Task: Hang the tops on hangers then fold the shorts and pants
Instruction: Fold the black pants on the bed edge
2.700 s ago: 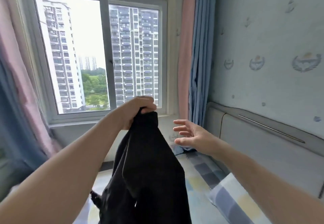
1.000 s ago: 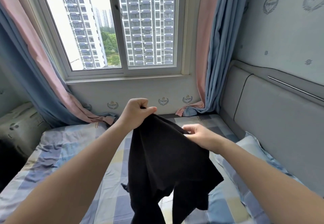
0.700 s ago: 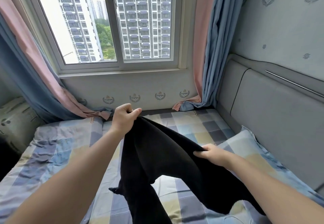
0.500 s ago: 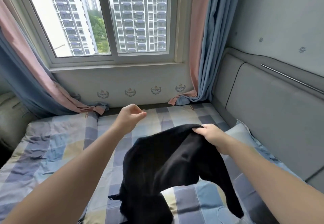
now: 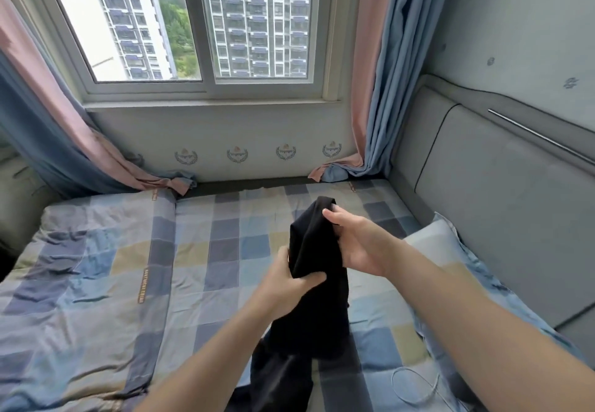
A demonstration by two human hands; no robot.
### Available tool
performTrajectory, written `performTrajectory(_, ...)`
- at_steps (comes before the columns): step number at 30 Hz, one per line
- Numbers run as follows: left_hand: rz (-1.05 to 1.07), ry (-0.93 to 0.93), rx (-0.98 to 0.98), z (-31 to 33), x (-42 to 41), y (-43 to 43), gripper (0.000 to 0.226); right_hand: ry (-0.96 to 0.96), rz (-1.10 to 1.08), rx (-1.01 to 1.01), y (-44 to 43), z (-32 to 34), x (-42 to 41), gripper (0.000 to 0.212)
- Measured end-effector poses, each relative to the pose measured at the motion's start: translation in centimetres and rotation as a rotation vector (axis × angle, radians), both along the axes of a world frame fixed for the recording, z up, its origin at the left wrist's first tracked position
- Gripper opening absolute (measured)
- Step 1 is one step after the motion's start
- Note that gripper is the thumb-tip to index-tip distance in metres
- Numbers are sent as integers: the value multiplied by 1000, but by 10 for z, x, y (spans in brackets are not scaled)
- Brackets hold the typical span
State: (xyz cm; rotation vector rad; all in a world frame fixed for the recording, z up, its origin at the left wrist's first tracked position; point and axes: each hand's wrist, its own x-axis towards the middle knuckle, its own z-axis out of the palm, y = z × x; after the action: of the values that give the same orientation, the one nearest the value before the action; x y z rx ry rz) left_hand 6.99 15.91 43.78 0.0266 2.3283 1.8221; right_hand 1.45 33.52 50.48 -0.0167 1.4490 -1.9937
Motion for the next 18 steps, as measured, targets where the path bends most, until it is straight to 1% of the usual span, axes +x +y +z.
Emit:
performTrajectory(1, 52, -6, -44, -4, -2, -3, 40, -23, 3, -11, -1, 0, -1, 47)
performTrajectory(2, 97, 32, -112, -7, -4, -7, 27, -40, 4, -28, 0, 1, -3, 51)
performTrajectory(3, 142, 94, -200, -8, -6, -11, 14, -45, 1, -62, 1, 1, -4, 52)
performTrajectory(4, 185, 157, -295, -7, -7, -15, 8, -44, -10, -117, 2, 0, -6, 50)
performTrajectory(6, 252, 236, -440, -6, -8, -21, 14, -50, -36, -245, 4, -3, -6, 45)
performTrajectory(8, 291, 278, -506, -6, -10, -25, 9, -59, -41, -339, 2, -8, -2, 42)
performTrajectory(9, 297, 304, -521, -5, -10, -25, 12, -63, -47, -381, -1, -10, 1, 41)
performTrajectory(10, 285, 325, -521, -6, -10, -23, 21, -69, -59, -426, -3, -11, 3, 41)
performTrajectory(12, 223, 342, -447, -8, -6, -19, 41, -78, -89, -506, -10, -12, 7, 43)
performTrajectory(13, 205, 346, -413, -9, -5, -16, 46, -79, -106, -531, -12, -12, 9, 47)
performTrajectory(14, 208, 355, -408, -11, -4, -15, 46, -81, -122, -548, -14, -11, 10, 52)
performTrajectory(15, 228, 370, -426, -12, -3, -14, 39, -83, -135, -554, -16, -10, 11, 58)
performTrajectory(17, 268, 387, -427, -9, -5, -16, 18, -84, -137, -554, -16, -7, 11, 63)
performTrajectory(18, 268, 377, -371, -4, -6, -19, 11, -73, -128, -541, -15, -5, 11, 63)
